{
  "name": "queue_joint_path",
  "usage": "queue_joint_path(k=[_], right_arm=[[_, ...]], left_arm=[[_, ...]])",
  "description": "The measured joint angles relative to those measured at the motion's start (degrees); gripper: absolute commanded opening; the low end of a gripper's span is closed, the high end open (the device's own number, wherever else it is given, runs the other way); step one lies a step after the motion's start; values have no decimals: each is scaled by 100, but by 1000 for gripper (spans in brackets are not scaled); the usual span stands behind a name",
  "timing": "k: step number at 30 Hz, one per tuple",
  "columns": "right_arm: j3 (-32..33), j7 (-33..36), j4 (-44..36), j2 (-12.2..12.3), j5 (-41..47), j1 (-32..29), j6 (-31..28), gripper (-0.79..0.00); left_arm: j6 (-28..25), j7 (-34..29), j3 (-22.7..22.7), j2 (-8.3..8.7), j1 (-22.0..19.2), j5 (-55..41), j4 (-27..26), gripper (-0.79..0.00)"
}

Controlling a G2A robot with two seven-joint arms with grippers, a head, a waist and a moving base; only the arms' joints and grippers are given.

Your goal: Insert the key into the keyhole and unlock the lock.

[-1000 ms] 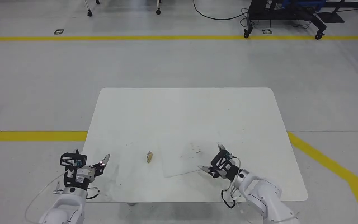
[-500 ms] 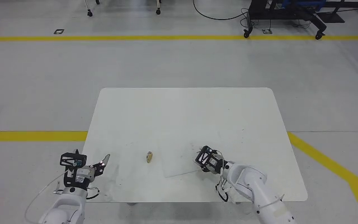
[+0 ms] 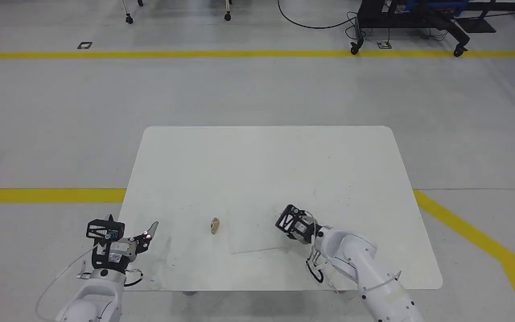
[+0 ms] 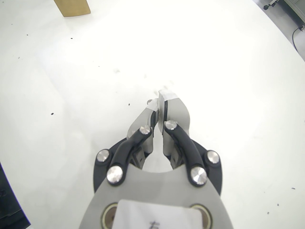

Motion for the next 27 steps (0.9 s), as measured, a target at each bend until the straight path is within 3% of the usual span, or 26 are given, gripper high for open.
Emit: queue_joint_path(k=[7, 9, 12, 17, 20, 27], right_arm=[[364, -337, -226, 75, 18, -249, 64, -785], [420, -363, -278, 92, -33, -303, 55, -585], [365, -284, -298, 100, -178, -288, -37, -443], [101, -63, -129, 54, -167, -42, -170, -443], [-40, 9, -27, 24, -184, 96, -162, -523], [-308, 233, 215, -36, -326, 335, -56, -502]], left_arm=[[0, 0, 0, 0, 0, 0, 0, 0], [0, 0, 0, 0, 0, 0, 0, 0], [0, 0, 0, 0, 0, 0, 0, 0], [0, 0, 0, 0, 0, 0, 0, 0], [0, 0, 0, 0, 0, 0, 0, 0], [0, 0, 0, 0, 0, 0, 0, 0]])
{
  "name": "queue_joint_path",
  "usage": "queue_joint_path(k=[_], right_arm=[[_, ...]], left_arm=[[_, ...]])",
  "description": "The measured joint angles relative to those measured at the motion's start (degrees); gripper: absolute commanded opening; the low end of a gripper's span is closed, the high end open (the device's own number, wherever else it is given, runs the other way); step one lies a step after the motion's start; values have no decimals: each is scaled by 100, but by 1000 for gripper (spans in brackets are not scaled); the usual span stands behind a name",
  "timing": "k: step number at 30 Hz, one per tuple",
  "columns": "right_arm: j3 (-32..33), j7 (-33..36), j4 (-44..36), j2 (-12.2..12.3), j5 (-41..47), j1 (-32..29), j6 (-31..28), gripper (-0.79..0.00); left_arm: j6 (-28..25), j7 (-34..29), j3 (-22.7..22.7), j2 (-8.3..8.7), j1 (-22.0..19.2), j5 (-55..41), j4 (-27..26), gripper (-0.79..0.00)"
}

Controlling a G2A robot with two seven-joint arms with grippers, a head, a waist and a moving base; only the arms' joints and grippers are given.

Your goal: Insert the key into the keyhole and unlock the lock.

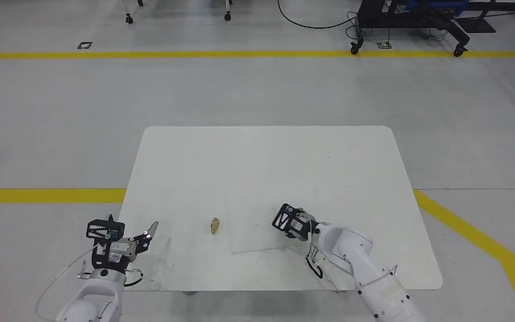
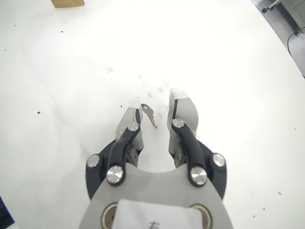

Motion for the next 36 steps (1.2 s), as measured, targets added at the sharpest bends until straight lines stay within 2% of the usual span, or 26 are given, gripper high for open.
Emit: queue_joint_path(k=[3, 4, 6, 14, 18, 23, 30, 36], right_arm=[[-84, 70, 61, -20, -34, 68, 21, -517], [-116, 88, 82, -28, -52, 93, 35, -566], [-159, 109, 105, -38, -96, 124, 63, -785], [-41, -58, -34, -10, -280, 24, 253, -785], [71, -84, -182, 6, -374, -63, 476, -785], [333, -500, -470, 33, -309, -314, 907, -785], [710, -1099, -441, 20, 623, -596, 1197, -785], [1075, -1315, 80, -52, 2547, -606, 1054, -785]], left_arm=[[0, 0, 0, 0, 0, 0, 0, 0], [0, 0, 0, 0, 0, 0, 0, 0], [0, 0, 0, 0, 0, 0, 0, 0], [0, 0, 0, 0, 0, 0, 0, 0], [0, 0, 0, 0, 0, 0, 0, 0], [0, 0, 0, 0, 0, 0, 0, 0], [0, 0, 0, 0, 0, 0, 0, 0], [0, 0, 0, 0, 0, 0, 0, 0]])
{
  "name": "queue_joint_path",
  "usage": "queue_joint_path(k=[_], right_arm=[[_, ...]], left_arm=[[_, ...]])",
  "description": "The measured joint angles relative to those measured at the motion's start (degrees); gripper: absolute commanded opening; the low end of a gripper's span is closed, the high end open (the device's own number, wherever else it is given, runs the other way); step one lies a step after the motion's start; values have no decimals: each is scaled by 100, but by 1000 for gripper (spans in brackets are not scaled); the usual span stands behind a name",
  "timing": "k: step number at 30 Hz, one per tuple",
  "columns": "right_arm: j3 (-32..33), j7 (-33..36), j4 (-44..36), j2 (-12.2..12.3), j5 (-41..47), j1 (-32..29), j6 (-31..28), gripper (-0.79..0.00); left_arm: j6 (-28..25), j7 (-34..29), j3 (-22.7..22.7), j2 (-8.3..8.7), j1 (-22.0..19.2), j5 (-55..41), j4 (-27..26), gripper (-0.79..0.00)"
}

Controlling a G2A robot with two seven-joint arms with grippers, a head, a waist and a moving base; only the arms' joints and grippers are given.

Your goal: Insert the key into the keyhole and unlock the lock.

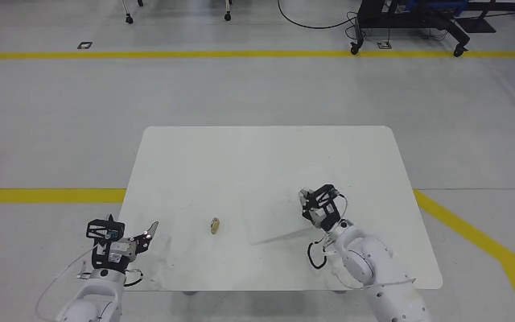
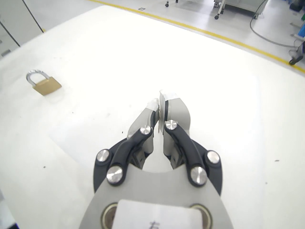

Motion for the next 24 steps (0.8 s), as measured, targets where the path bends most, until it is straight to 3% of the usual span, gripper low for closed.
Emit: queue_joint_path(k=[3, 7, 15, 24], right_arm=[[152, 74, 425, -42, 1230, 107, -243, -785], [278, 42, 760, -62, 2083, 203, -358, -785], [487, -56, 711, -42, 2583, 62, -760, -785], [541, -46, 666, -32, 2531, 30, -616, -785]], left_arm=[[0, 0, 0, 0, 0, 0, 0, 0], [0, 0, 0, 0, 0, 0, 0, 0], [0, 0, 0, 0, 0, 0, 0, 0], [0, 0, 0, 0, 0, 0, 0, 0]])
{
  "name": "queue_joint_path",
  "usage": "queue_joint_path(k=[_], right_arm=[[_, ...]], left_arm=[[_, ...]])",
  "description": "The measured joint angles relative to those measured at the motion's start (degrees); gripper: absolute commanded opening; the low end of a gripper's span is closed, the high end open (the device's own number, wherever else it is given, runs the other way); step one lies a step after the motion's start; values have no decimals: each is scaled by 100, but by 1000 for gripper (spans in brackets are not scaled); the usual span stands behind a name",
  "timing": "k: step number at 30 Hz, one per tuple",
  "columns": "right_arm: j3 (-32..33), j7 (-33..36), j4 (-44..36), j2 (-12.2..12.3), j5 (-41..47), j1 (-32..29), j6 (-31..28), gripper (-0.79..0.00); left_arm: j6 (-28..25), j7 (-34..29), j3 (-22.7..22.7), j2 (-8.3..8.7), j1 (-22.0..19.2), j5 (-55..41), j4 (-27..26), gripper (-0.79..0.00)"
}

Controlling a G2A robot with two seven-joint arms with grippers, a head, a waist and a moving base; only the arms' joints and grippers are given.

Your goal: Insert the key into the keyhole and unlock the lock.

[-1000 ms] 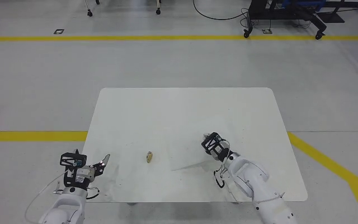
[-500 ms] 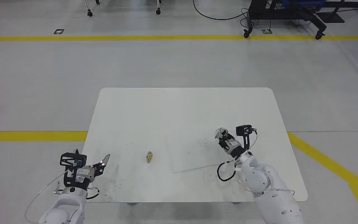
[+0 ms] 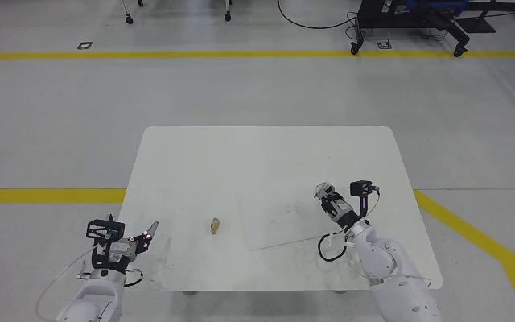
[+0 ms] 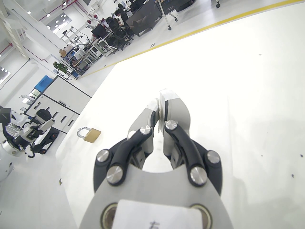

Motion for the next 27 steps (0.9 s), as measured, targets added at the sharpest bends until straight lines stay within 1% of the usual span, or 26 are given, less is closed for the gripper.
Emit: queue_joint_path(k=[7, 9, 12, 15, 18, 19, 25, 27], right_arm=[[0, -10, 2, -3, 13, -9, 6, -785], [-18, -82, 20, -24, 222, -57, 7, -785], [-152, 25, 143, -81, 1143, -11, -418, -785], [-262, 492, 305, -111, 2069, 165, -890, -785], [-221, 1016, 422, -97, 2843, 243, -1174, -785], [-211, 1066, 428, -95, 2973, 244, -1186, -785], [-211, 1023, 423, -96, 2855, 240, -1168, -785], [-211, 1024, 424, -95, 2860, 240, -1168, -785]], left_arm=[[0, 0, 0, 0, 0, 0, 0, 0], [0, 0, 0, 0, 0, 0, 0, 0], [0, 0, 0, 0, 0, 0, 0, 0], [0, 0, 0, 0, 0, 0, 0, 0], [0, 0, 0, 0, 0, 0, 0, 0], [0, 0, 0, 0, 0, 0, 0, 0], [46, 33, -42, 5, 9, 46, -6, 0], [356, 178, -191, 11, 101, 362, -118, 0]])
